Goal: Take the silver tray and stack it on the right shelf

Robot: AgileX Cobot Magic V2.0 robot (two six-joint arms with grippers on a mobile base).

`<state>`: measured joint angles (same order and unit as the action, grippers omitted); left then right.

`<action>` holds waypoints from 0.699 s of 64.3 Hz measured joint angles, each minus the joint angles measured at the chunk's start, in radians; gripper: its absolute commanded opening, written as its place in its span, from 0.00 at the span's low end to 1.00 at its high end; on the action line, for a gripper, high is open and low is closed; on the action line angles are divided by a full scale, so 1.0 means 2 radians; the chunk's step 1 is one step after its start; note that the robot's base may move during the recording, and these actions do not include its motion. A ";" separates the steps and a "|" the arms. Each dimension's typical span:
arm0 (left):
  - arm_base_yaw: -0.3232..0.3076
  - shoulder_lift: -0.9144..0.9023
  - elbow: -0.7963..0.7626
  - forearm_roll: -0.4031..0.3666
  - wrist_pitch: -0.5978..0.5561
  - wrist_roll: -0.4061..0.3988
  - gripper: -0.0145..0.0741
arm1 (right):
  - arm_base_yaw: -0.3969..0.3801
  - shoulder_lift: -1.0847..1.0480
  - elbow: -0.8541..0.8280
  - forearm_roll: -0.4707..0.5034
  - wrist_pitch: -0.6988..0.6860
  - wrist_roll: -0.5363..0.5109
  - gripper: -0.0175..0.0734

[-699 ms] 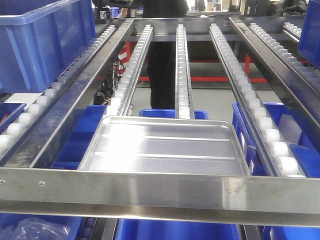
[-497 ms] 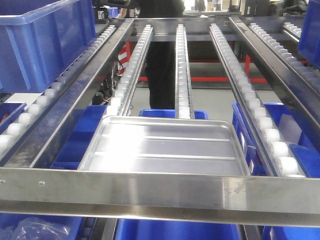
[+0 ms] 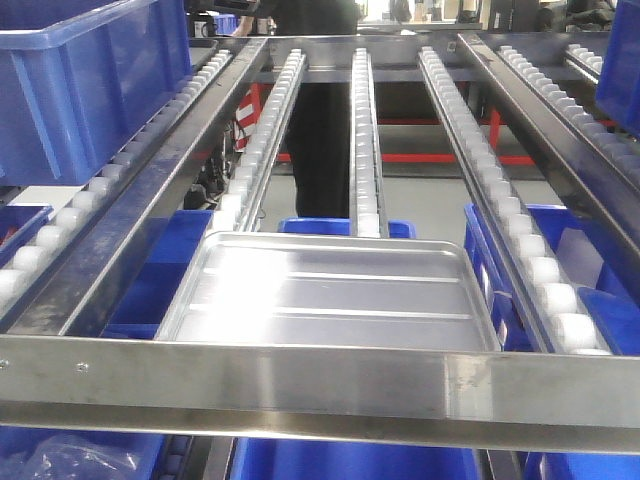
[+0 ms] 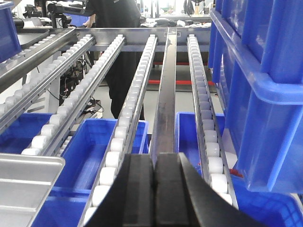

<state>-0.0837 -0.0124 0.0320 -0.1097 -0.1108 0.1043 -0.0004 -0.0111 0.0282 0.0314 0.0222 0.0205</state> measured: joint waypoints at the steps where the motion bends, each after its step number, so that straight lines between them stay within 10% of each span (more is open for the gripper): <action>1: 0.000 0.000 0.000 0.000 -0.003 0.000 0.05 | 0.000 0.000 0.000 0.000 -0.002 0.000 0.25; 16: 0.000 0.000 -0.044 -0.015 0.010 0.000 0.05 | 0.000 0.000 -0.007 0.000 -0.056 0.000 0.25; 45: 0.000 0.235 -0.328 -0.013 0.220 0.003 0.06 | 0.000 0.132 -0.199 0.000 0.007 0.000 0.33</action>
<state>-0.0837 0.4571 -0.6237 -0.1359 0.3297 0.1108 -0.0004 0.2535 -0.3700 0.0314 0.0360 0.0205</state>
